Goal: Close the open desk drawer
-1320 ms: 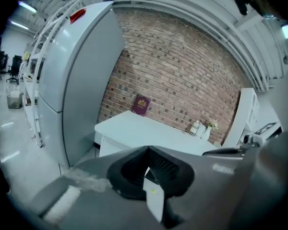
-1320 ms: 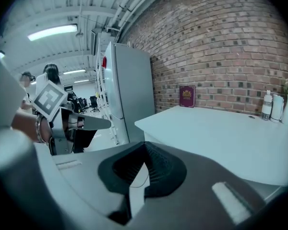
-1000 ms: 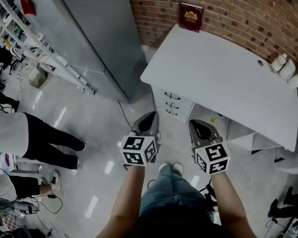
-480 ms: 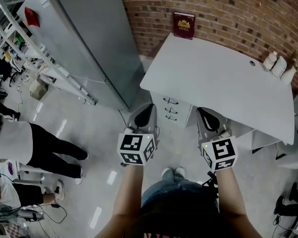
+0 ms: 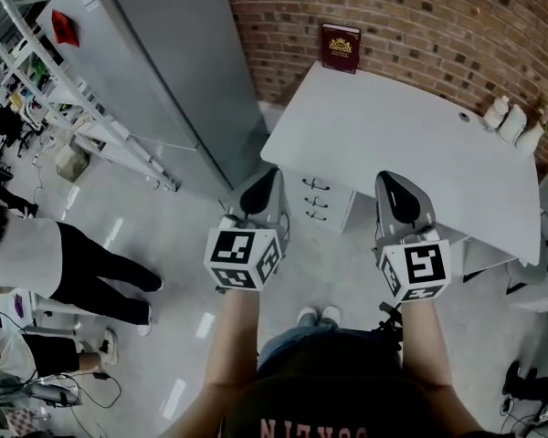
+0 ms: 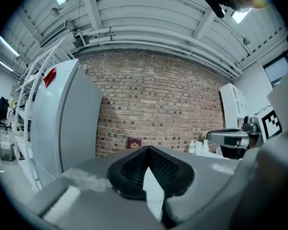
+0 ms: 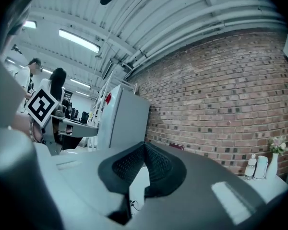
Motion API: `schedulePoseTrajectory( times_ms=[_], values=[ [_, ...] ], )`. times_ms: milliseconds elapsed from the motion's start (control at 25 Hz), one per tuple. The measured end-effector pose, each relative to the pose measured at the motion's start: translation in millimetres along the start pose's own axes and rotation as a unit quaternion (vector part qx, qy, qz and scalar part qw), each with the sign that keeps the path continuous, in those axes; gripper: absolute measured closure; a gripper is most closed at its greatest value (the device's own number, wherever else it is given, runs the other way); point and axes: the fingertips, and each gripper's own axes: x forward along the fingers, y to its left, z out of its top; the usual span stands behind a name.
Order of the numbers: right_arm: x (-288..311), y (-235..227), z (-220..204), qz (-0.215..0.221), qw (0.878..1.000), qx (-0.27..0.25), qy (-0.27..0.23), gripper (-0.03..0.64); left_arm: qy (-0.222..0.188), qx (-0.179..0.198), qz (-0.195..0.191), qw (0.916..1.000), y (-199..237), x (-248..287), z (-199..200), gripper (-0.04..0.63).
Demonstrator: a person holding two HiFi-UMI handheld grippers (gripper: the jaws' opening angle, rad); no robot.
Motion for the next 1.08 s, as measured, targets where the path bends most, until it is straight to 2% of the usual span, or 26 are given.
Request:
schedulePoseTrajectory(
  times_ms=[240, 520, 760, 1080],
  values=[
    [2.3, -5.7, 0.4, 0.000, 1.000, -0.008, 0.004, 0.618, -0.012, 0.003, 0.014, 0.9998, 11.0, -1.0, 9.8, 0.597],
    [-0.7, -10.0, 4.2, 0.002, 1.000, -0.018, 0.000, 0.618, -0.016, 0.004, 0.007, 0.9998, 2.3, 6.7, 13.4, 0.597],
    [-4.1, -18.2, 7.0, -0.007, 1.000, 0.000, -0.009, 0.618, -0.023, 0.012, -0.001, 0.9997, -2.7, 10.9, 19.4, 0.597],
    [-5.9, -17.5, 9.8, 0.011, 1.000, 0.002, -0.012, 0.618, -0.032, 0.017, -0.006, 0.9993, -8.0, 14.3, 26.5, 0.597]
  ],
)
